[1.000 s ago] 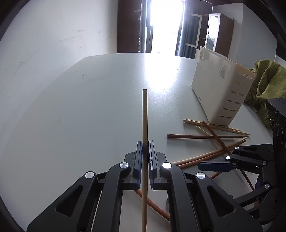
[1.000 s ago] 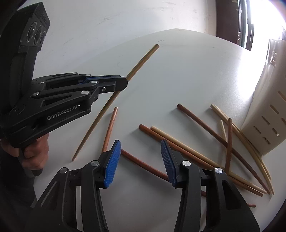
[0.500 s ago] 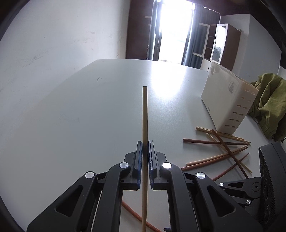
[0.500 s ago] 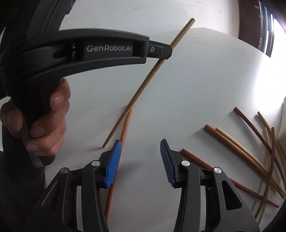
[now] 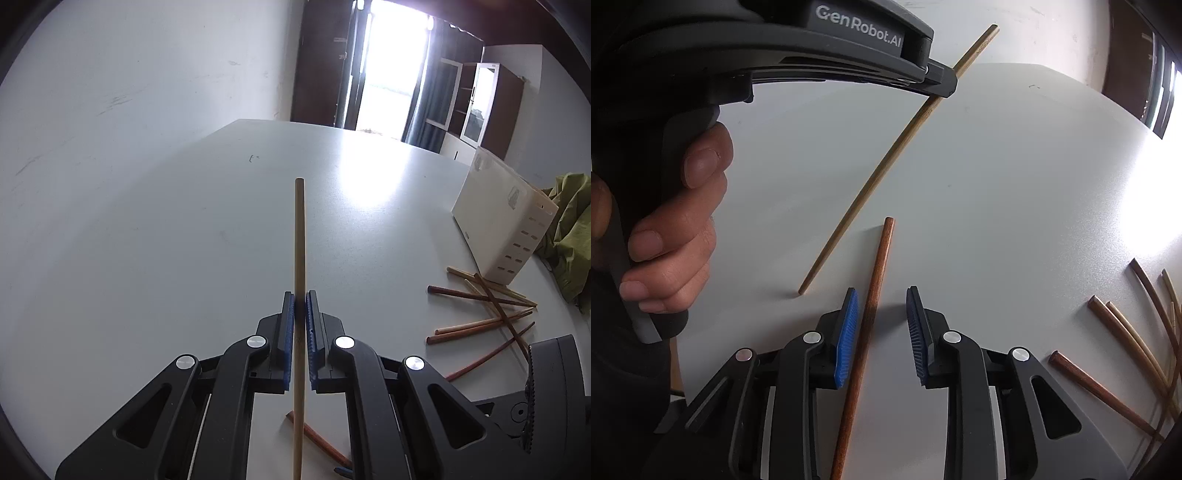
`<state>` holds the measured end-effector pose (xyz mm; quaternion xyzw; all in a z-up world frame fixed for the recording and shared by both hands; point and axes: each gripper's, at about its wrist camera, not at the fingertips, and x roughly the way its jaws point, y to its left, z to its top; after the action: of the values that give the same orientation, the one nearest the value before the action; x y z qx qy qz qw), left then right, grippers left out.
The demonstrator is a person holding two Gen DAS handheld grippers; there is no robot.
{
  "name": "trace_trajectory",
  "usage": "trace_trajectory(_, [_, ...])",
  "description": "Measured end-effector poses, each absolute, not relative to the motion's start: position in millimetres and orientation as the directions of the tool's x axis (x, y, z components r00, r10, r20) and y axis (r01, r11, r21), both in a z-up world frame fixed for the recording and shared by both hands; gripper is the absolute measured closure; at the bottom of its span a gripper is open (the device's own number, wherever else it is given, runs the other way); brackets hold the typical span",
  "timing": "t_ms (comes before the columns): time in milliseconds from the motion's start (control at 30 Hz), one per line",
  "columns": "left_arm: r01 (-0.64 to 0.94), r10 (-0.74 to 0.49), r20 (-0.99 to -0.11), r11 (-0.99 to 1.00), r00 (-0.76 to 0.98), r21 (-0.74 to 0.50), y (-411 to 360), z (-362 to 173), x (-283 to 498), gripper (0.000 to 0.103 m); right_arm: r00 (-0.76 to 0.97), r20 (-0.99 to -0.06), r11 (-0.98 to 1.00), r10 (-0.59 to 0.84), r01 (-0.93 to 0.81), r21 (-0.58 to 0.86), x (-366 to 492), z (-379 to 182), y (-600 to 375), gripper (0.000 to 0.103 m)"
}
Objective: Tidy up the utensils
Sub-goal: 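Lift both held chopsticks upright and carry them toward the white holder, then lower both chopsticks into the white holder and open both tools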
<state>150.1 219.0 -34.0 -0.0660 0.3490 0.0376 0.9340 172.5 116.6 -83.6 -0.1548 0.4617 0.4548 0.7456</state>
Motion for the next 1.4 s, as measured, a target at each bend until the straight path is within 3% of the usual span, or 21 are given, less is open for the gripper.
trace_trajectory(133, [-0.125, 0.038, -0.659, 0.988, 0.752, -0.086, 222.4, -33.8, 148.3, 0.097, 0.163, -0.832, 0.540, 0.530, -0.822, 0.183, 159.8, -80.5, 112.5, 0.076])
trace_trajectory(300, [-0.139, 0.052, -0.673, 0.987, 0.737, -0.076, 230.6, -33.6, 139.1, 0.097, 0.201, -0.839, 0.565, 0.505, -0.812, 0.146, 163.3, -86.8, 118.1, 0.094])
trace_trajectory(767, [-0.176, 0.111, -0.693, 0.984, 0.712, -0.024, 246.9, -25.7, 105.5, 0.097, 0.185, -0.793, 0.587, 0.581, -0.770, 0.250, 175.6, -80.6, 111.3, 0.096])
trace_trajectory(1067, [-0.140, 0.076, -0.650, 0.989, 0.756, -0.047, 236.0, -1.9, 98.0, 0.097, 0.321, -0.686, 0.629, 0.653, -0.734, 0.255, 188.7, -21.7, 75.1, 0.096])
trace_trajectory(1400, [0.007, -0.051, -0.515, 0.996, 0.855, -0.088, 163.9, 58.7, 120.4, 0.097, 0.570, -0.520, 0.737, 0.636, -0.650, 0.188, 218.4, 75.0, -11.2, 0.096])
